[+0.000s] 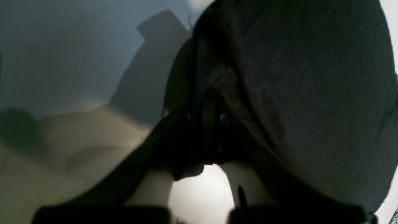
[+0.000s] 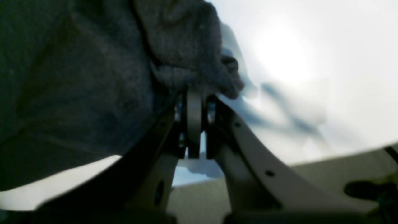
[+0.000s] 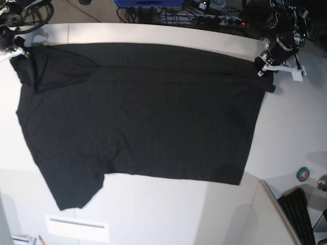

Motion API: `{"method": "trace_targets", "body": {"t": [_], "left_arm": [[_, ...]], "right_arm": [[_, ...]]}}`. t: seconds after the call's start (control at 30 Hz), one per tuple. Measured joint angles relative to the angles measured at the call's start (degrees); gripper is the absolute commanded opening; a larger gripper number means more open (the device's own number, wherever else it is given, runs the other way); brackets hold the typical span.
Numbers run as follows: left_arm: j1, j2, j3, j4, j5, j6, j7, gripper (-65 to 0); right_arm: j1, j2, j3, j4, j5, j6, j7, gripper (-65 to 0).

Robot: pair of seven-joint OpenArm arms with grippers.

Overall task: Layout the t-shirt on the table in an organized manner, then fold the t-shirt properly
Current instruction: 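Pull the grasped shirt edge toward the robot with both grippers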

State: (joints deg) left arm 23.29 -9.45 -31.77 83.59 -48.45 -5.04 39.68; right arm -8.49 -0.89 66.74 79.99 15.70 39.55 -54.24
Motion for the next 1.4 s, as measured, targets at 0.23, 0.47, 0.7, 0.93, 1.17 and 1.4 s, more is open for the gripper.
{"method": "trace_targets", "body": {"t": [0.23,0.47,0.7,0.93,1.17,1.4], "left_arm": [[2.58,-0.11,0.0,0.83,0.15,0.07,0.02,-65.0],[2.95,-1.49,0.04,1.73,0.15,0.0,0.07,-65.0],[3.58,-2.56,0.04,3.32,0.13,-0.09,-0.04,-38.7],[3.39,-2.05,-9.44,3.8,0.33,0.26,-0.17,-4.9],[1.46,-2.34,-14.97,3.8,0.17,0.09,-0.02,-4.9],[1.42,-2.21,-14.53,5.9,0.2,-0.11,0.04,-4.9]], "right_arm": [[-1.9,-0.22,0.17,0.0,-0.24,0.0,-0.44,-65.0],[-3.32,-0.24,0.17,0.0,-0.02,0.0,-0.74,-65.0],[-4.72,-1.16,1.51,4.57,0.2,0.13,-1.22,-38.0],[-4.68,-1.77,2.93,9.38,-0.13,0.15,3.82,-38.0],[8.46,9.09,-7.76,-1.66,-8.83,0.72,7.41,-37.4],[23.82,16.48,-16.72,-34.29,-21.9,0.13,25.2,-37.2]]}}
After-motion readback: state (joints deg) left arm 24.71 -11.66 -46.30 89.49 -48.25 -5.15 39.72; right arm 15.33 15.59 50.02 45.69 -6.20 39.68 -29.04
